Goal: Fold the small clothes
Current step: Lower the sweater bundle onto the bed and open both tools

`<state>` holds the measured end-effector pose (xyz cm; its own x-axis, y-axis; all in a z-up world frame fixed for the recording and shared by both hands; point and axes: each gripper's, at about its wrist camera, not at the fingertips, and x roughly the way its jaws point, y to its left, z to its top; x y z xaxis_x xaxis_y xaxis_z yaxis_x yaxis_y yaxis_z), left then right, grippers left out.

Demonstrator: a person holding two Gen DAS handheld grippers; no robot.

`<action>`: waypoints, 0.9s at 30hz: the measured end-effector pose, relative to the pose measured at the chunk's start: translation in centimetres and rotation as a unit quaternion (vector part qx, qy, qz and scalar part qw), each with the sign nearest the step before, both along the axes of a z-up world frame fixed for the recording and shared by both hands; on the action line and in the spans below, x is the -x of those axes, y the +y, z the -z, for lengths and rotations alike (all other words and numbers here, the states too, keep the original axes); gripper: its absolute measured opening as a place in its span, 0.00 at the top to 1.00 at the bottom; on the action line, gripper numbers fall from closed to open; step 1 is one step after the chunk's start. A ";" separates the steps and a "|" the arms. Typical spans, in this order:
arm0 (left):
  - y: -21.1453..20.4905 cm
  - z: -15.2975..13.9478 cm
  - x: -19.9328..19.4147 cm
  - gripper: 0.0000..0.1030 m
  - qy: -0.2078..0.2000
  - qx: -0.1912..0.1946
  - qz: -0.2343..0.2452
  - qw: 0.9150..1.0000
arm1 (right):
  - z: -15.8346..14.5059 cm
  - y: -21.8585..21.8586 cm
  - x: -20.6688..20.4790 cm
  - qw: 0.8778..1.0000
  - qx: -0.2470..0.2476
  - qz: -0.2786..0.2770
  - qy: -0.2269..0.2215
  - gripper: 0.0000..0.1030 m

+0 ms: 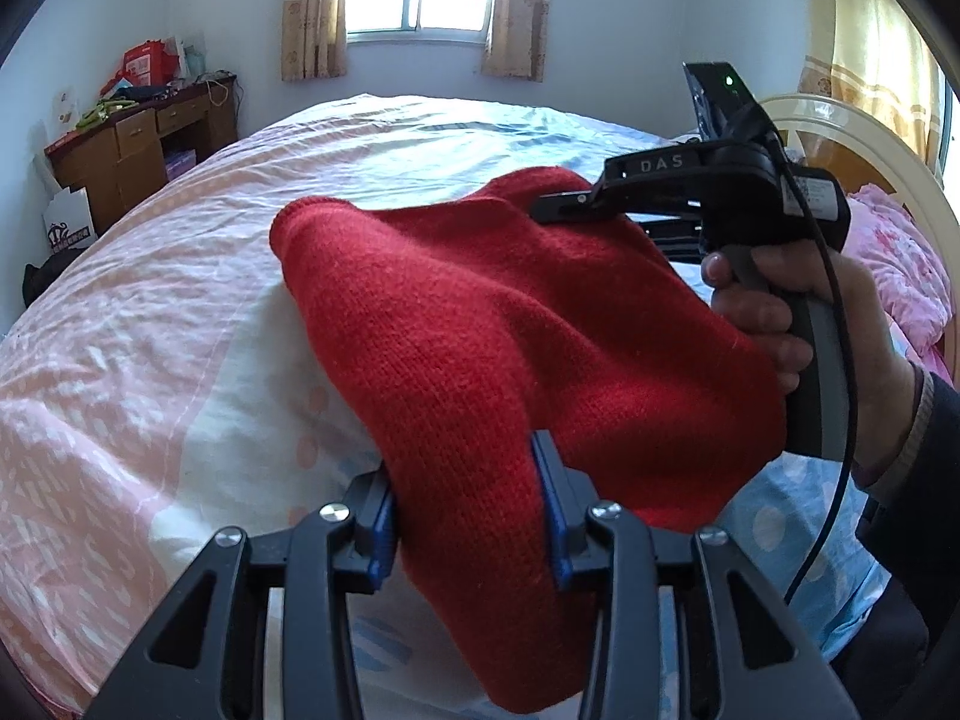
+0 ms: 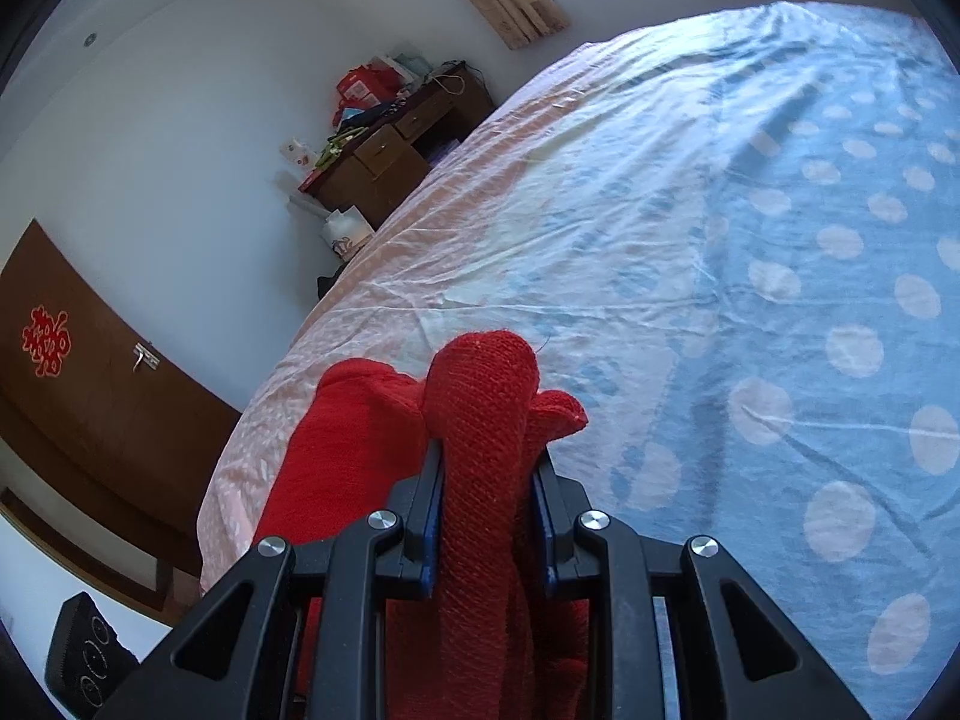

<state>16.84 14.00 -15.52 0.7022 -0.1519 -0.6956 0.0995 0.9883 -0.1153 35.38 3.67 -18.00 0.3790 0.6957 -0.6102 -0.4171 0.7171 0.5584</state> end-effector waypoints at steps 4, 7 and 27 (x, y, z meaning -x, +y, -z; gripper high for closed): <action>0.4 0.4 0.1 0.54 0.002 0.010 -0.006 1.000 | 0.8 -0.1 -0.2 1.000 0.008 0.007 0.007 0.76; 0.5 0.5 0.4 0.48 -0.002 0.010 -0.012 1.000 | 1.0 -0.2 -0.2 1.000 0.009 0.009 0.006 0.75; 1.3 -3.7 0.9 0.04 -0.074 -0.051 -0.086 0.992 | -5.4 -4.3 8.5 0.994 -0.054 0.004 -0.096 0.54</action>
<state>15.94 15.32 -11.80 0.8076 0.0441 -0.5880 -0.0626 0.9980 -0.0110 26.90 -0.63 -12.63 0.4877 0.7491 -0.4484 -0.5175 0.6617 0.5426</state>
